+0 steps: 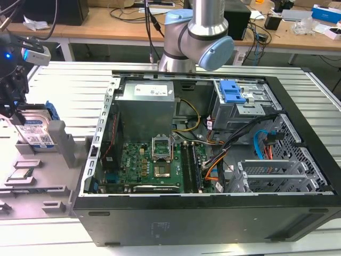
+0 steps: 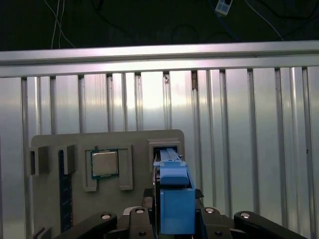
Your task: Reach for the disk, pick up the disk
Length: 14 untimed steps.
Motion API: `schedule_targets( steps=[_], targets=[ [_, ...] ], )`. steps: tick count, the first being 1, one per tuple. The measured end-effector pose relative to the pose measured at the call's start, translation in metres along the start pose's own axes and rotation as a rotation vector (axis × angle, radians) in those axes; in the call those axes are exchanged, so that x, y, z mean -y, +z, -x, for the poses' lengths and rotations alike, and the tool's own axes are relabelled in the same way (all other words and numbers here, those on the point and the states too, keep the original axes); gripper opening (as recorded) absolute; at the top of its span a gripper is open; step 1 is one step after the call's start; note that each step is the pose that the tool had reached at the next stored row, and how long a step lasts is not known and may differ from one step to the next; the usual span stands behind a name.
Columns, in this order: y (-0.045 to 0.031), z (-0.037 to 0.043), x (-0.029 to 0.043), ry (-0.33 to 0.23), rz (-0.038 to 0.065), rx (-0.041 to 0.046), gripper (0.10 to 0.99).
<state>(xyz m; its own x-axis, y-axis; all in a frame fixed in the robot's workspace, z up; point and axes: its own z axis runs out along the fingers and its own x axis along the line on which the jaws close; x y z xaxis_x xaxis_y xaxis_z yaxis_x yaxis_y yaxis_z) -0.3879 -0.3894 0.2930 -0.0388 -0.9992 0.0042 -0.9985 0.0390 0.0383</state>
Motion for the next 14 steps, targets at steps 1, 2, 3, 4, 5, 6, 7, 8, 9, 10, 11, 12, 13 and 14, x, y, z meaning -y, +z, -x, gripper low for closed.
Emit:
schedule_targets(
  steps=[1, 2, 3, 4, 5, 6, 7, 8, 9, 10, 11, 12, 13, 14],
  targets=[
    [0.0, 0.0, 0.0, 0.0, 0.0, -0.0001, 0.369],
    [0.0, 0.0, 0.0, 0.0, 0.0, -0.0003, 0.369],
    [0.0, 0.0, 0.0001, 0.0, 0.0, -0.0003, 0.369],
    [-0.0001, 0.0001, 0.0001, 0.0, 0.0, -0.0003, 0.369],
    [-0.0002, 0.0001, 0.0001, 0.0, 0.0, -0.0002, 0.369],
    [-0.0008, 0.0001, 0.0002, 0.0, 0.0, -0.0002, 0.369],
    [-0.0014, 0.0001, 0.0002, 0.0, 0.0, -0.0002, 0.369],
    [-0.0021, 0.0, 0.0002, 0.0, 0.0, -0.0002, 0.369],
    [-0.0038, 0.0, 0.0001, 0.0, 0.0, -0.0003, 0.369],
    [-0.0058, 0.0, 0.0001, 0.0, 0.0, -0.0003, 0.369],
    [-0.0088, 0.0001, 0.0001, 0.0, 0.0, -0.0003, 0.369],
    [-0.0118, 0.0001, 0.0001, 0.0, 0.0, -0.0002, 0.369],
    [-0.0148, 0.0002, 0.0, 0.0, 0.0, -0.0003, 0.369],
    [-0.0178, 0.0003, -0.0001, 0.0, 0.0, -0.0002, 0.369]
  ],
)
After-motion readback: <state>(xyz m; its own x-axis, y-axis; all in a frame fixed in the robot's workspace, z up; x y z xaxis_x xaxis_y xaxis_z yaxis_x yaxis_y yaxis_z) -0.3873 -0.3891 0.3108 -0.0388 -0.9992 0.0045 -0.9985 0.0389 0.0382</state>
